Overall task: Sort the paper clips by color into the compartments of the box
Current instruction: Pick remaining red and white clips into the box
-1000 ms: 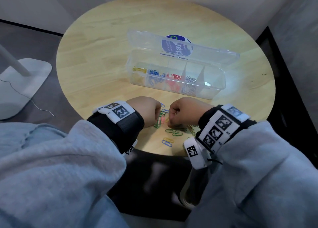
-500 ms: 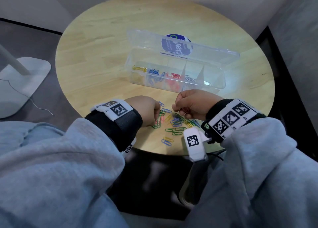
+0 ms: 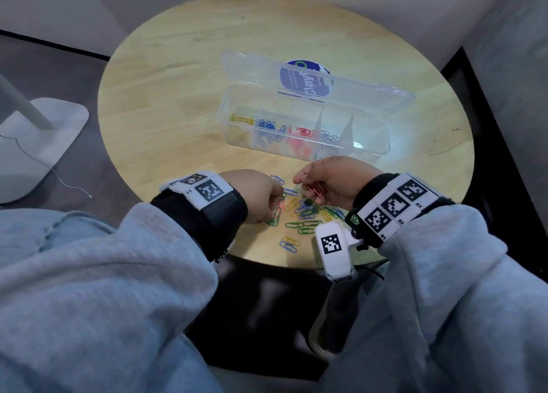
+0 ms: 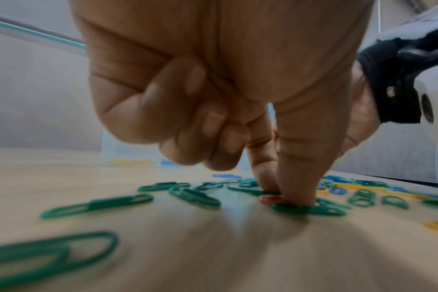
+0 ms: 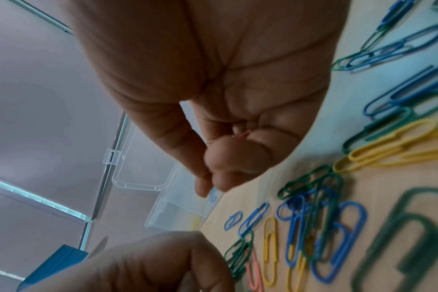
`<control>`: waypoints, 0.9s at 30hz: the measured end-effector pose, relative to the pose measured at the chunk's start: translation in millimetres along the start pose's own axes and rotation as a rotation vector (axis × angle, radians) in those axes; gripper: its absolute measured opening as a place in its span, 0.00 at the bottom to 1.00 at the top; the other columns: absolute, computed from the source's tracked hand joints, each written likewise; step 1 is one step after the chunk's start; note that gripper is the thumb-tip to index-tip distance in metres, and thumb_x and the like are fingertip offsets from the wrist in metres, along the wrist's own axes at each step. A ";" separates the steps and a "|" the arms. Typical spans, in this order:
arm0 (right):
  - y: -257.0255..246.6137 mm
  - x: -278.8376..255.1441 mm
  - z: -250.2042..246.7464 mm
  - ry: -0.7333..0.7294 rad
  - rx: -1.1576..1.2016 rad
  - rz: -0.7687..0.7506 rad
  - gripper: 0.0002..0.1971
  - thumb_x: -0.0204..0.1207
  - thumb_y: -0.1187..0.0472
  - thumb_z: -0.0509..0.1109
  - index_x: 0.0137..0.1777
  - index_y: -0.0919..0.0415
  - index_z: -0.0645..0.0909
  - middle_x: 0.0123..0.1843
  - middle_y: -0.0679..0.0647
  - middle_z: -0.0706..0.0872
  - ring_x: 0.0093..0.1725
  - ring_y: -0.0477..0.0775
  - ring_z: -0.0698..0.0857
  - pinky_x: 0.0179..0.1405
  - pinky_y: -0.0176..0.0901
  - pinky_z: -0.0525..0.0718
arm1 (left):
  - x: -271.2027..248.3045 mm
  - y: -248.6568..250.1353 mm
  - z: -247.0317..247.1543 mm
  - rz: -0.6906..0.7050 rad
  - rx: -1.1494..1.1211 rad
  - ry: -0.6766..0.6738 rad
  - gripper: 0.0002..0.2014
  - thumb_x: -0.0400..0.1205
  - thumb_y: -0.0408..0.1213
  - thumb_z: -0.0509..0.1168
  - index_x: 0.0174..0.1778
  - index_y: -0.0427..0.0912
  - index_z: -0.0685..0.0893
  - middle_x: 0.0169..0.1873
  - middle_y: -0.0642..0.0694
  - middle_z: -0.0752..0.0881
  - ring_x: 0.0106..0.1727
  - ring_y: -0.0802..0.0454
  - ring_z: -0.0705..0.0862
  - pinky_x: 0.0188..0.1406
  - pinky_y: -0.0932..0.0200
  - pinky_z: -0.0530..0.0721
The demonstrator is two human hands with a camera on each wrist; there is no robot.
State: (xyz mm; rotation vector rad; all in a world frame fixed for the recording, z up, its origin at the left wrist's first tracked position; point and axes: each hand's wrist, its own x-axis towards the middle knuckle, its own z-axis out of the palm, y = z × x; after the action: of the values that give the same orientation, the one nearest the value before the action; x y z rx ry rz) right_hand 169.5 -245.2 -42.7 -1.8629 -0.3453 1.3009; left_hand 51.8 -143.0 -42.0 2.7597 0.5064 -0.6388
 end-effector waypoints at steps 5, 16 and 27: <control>-0.2 1.3 0.2 0.006 -0.021 0.021 0.13 0.81 0.74 0.55 0.37 0.64 0.76 0.31 0.57 0.74 0.24 0.47 0.75 0.13 0.29 0.72 | 1.3 -0.5 -0.4 0.055 -0.019 0.019 0.08 0.77 0.37 0.66 0.40 0.50 0.73 0.28 0.52 0.71 0.39 0.49 0.73 0.23 0.59 0.60; 0.6 1.4 -0.6 -0.005 -0.040 0.000 0.14 0.81 0.74 0.55 0.37 0.65 0.77 0.31 0.58 0.74 0.23 0.47 0.74 0.13 0.30 0.71 | 3.0 0.0 1.1 -0.010 -0.027 -0.001 0.03 0.77 0.39 0.67 0.40 0.52 0.80 0.31 0.54 0.74 0.42 0.52 0.75 0.24 0.64 0.63; -1.9 -1.6 3.3 -0.011 -0.203 -0.056 0.12 0.76 0.70 0.66 0.33 0.59 0.71 0.26 0.55 0.73 0.21 0.48 0.72 0.15 0.33 0.67 | 0.4 -24.9 -22.6 -0.062 -0.571 -0.057 0.08 0.75 0.39 0.69 0.31 0.48 0.79 0.26 0.50 0.76 0.26 0.54 0.71 0.27 0.64 0.68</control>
State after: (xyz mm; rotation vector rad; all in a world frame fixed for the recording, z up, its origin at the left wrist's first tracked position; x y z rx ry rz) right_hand 166.3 -243.5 -40.6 -1.9996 -0.5495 1.2775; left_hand 50.8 -113.0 -26.9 2.1913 0.6460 -0.4888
